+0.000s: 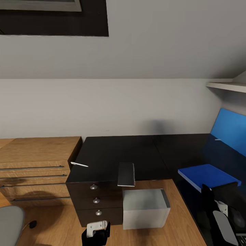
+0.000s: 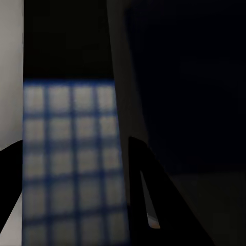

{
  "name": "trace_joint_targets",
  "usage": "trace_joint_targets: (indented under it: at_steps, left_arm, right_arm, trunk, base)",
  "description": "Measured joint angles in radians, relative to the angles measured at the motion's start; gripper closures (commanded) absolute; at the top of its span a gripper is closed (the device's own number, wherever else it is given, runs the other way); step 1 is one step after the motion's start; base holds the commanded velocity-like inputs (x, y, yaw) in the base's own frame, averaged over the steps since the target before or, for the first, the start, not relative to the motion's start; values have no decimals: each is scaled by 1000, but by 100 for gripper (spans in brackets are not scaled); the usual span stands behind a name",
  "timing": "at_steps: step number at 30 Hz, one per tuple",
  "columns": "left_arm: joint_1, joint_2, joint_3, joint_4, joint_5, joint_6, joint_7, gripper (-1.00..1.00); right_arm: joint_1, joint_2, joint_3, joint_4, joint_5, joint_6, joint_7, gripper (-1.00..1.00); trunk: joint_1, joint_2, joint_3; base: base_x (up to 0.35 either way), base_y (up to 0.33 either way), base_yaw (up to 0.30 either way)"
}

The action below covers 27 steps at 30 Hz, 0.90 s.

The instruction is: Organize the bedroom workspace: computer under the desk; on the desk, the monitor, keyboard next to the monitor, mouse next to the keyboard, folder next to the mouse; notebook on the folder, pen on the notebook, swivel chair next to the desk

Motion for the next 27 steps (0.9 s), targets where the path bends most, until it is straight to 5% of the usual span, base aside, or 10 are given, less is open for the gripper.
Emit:
trace_joint_targets:
  at_steps: [9,10,27]
  left_arm:
    - [0,0,0,-1,0,0,4,-100]
    - [0,0,0,-1,0,0,4,-100]
    - [0,0,0,0,0,1,0,-100]
  right_arm:
    - [-2,-3,0,2,-1,0,-1,100]
    - [-2,-3,0,2,0,0,-1,-100]
    - [-2,-1,1,0,1,-2,-2,-100]
  trunk:
    - [0,0,0]
    - [0,0,0]
    - [0,0,0]
  base:
    - [1,0,0]
    - [0,0,0]
    - [0,0,0]
